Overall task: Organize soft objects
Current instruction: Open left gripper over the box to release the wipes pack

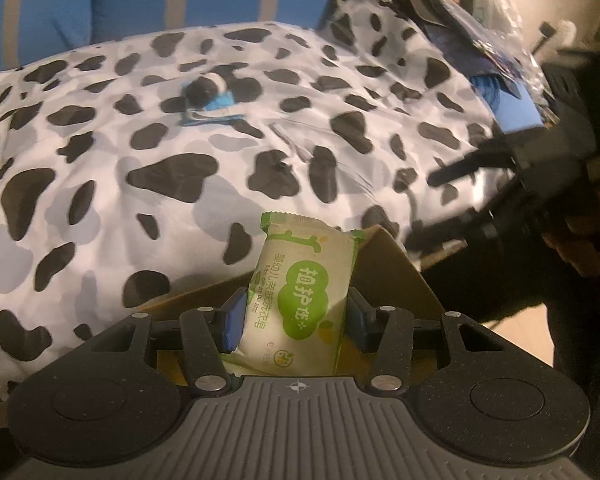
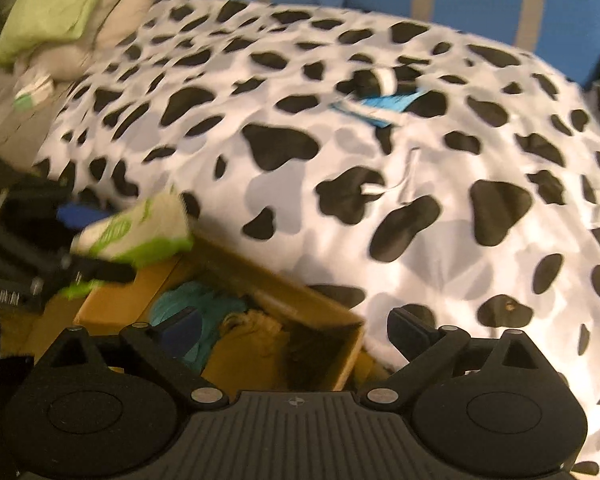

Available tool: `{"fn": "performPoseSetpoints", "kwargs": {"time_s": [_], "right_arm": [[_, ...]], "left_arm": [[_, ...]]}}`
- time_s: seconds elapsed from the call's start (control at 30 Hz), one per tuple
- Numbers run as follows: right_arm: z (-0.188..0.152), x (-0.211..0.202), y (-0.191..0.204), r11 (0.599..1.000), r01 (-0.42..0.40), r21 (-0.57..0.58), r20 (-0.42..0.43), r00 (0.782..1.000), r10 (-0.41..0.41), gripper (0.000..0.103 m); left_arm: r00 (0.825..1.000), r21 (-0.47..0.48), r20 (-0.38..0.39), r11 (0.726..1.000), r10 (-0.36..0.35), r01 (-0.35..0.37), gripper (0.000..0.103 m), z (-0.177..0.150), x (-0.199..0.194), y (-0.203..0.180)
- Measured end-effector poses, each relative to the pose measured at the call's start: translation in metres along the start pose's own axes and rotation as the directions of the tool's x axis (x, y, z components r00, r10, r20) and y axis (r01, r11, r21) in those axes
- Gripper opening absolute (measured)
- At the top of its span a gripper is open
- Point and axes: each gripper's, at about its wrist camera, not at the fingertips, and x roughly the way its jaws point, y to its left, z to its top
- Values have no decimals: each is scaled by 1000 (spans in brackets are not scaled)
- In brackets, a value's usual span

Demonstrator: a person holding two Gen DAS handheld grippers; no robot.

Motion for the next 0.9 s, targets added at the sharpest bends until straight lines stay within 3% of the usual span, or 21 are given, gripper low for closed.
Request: {"fn": "performPoseSetpoints", "kwargs": {"time_s": [0.17,0.33,0.4,0.47,0.9], "right_arm": [[2,-5,-10,998,15,61,41,999,-18,99],[3,-6,-11,998,20,63,44,999,-23,99],[3,-5,-10,998,24,57,39,999,-27,99],[2,-5,-9,998,25,51,38,999,-27,99],[1,2,0,1000,17,-1,-1,1000,-17,99]], "left_arm": [[998,91,-28,994,-50,52,49,-1,8,-16],[995,221,-60,972,-74,86,50,-3,17,-36],[996,249,-60,965,-64,77,61,-4,18,-40],[997,248,-47,966,-60,70,69,-4,16,-39],[992,181,-97,981,83,-64,69,0,26,-24]]}}
